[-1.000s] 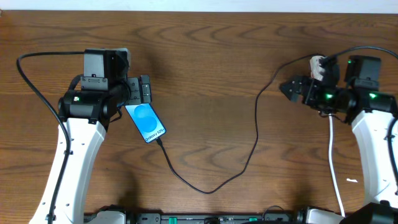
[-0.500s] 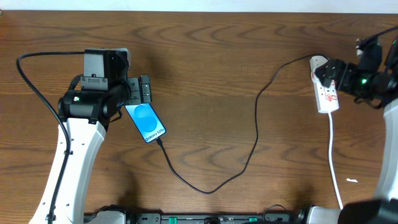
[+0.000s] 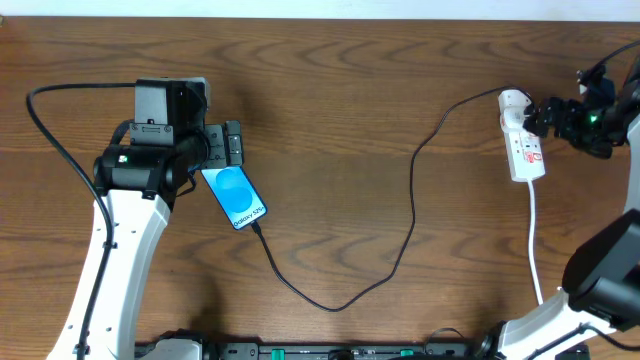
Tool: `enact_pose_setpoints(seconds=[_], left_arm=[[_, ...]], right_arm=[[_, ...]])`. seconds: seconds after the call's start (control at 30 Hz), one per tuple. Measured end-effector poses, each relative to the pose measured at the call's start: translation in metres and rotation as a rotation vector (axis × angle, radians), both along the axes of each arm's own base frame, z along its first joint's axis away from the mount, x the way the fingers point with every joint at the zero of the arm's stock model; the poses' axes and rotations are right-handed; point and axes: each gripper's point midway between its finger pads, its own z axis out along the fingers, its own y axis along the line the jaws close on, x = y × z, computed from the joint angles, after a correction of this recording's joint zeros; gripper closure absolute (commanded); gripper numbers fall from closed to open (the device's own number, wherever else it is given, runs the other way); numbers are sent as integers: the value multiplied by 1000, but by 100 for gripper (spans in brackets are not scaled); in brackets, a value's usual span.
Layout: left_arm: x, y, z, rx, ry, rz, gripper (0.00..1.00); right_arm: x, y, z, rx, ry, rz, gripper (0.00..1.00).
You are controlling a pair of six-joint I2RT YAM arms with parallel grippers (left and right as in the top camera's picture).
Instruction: Plug charger to phone and switch on socket
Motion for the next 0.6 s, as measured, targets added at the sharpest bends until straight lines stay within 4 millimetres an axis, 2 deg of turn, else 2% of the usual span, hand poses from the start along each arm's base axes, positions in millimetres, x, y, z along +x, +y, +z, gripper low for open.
enact_pose_setpoints(seconds=[0.3,0.6], left_arm=[[0,0,0,0,0,0,5],[0,0,0,0,0,0,5]], right_arm=[[17,-14,-30,-38,5,25,1],[22,-15,-58,-19,46,33,1]])
